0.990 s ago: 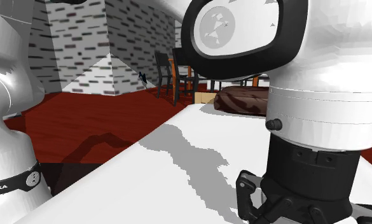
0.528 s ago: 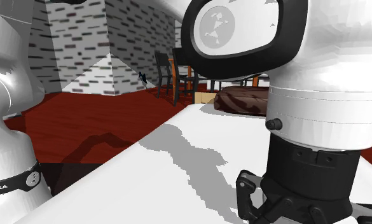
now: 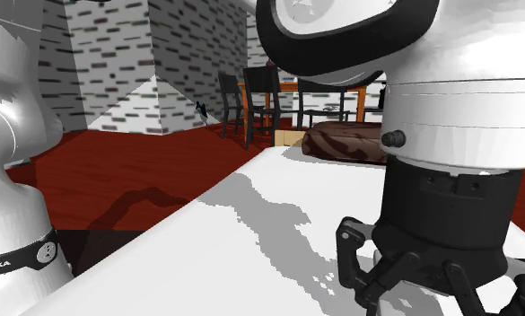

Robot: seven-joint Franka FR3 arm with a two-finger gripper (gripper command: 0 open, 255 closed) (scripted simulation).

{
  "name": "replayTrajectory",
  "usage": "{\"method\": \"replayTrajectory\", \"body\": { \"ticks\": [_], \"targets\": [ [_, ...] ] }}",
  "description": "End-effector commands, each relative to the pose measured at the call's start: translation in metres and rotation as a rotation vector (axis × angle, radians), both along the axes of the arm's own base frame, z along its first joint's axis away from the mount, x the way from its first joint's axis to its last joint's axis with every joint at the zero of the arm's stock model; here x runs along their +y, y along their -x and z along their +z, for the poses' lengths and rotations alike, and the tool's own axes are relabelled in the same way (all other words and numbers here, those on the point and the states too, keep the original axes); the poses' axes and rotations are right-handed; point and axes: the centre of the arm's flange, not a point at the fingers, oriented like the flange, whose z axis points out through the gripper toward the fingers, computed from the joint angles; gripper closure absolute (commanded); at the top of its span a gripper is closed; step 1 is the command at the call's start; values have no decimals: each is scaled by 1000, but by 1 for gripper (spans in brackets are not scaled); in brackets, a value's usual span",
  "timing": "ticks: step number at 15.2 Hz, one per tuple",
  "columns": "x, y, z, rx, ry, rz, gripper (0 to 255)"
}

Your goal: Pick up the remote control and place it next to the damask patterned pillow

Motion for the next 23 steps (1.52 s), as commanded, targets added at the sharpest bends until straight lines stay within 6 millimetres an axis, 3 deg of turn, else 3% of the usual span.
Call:
{"method": "replayTrajectory", "body": {
  "ticks": [1,23],
  "targets": [
    [0,1,11,0,0,0,255],
    [0,1,127,0,0,0,255]
  ]
}}
